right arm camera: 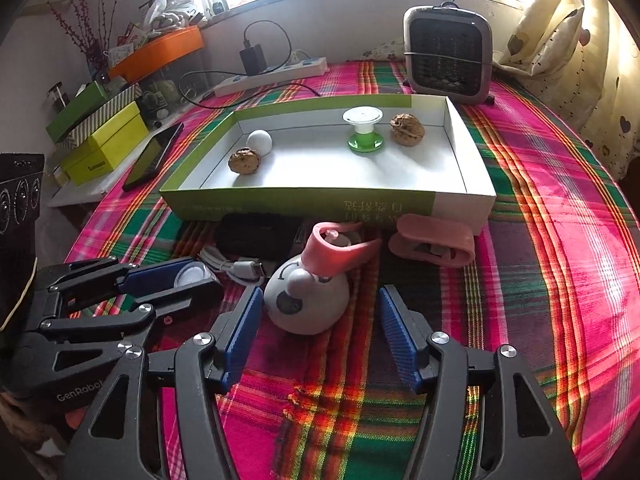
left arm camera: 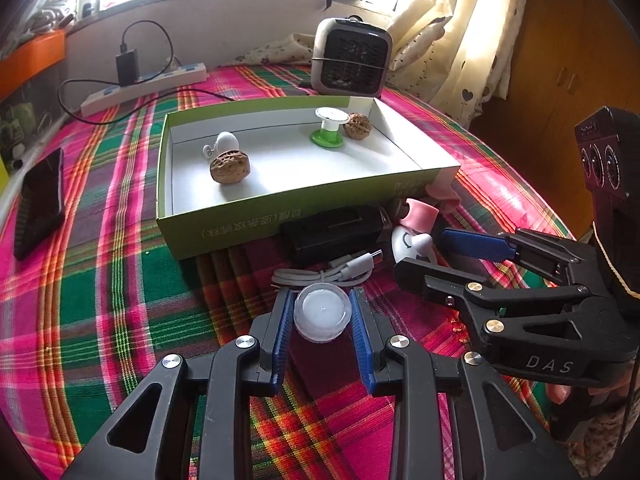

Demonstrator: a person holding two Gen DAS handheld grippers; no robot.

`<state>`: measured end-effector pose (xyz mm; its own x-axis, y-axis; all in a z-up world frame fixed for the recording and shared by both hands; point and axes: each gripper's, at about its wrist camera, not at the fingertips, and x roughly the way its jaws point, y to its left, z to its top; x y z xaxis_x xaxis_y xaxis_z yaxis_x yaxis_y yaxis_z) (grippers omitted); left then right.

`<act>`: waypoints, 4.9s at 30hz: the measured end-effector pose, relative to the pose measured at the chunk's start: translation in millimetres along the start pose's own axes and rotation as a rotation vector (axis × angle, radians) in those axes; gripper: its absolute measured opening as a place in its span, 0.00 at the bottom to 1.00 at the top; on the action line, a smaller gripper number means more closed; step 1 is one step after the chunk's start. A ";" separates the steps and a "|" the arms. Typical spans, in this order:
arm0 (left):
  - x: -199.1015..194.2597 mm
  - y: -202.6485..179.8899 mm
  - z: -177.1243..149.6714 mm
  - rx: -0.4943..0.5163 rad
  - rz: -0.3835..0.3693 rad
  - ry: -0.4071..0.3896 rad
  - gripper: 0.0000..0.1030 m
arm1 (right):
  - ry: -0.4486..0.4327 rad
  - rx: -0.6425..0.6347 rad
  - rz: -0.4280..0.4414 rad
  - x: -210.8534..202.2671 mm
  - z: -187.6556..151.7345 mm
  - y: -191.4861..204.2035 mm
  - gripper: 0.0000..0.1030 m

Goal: Organize objects
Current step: 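Grasp the white round cup with the left tool, then grasp the white panda-faced ball with the right tool, then carry the held cup and panda ball up and over into the box, then lower the cup and panda ball onto the box floor and open both tools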

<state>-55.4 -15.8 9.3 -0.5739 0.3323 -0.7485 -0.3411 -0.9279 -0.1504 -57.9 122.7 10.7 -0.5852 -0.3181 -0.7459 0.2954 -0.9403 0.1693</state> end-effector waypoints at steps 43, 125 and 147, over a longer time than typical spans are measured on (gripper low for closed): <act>-17.6 -2.6 2.4 -0.109 0.091 -0.043 0.25 | -0.002 -0.125 0.116 -13.9 3.2 0.2 0.47; 70.9 34.1 109.7 -0.055 0.091 0.004 0.25 | 0.065 -0.131 -0.095 58.7 97.8 -44.8 0.47; 79.2 36.7 113.0 -0.046 0.119 0.016 0.25 | 0.062 -0.173 -0.142 68.1 99.5 -37.8 0.47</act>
<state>-197.5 -4.5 17.4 -0.5961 0.2169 -0.7730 -0.2364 -0.9676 -0.0892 -184.1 124.5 17.6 -0.5838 -0.1713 -0.7936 0.3419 -0.9384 -0.0490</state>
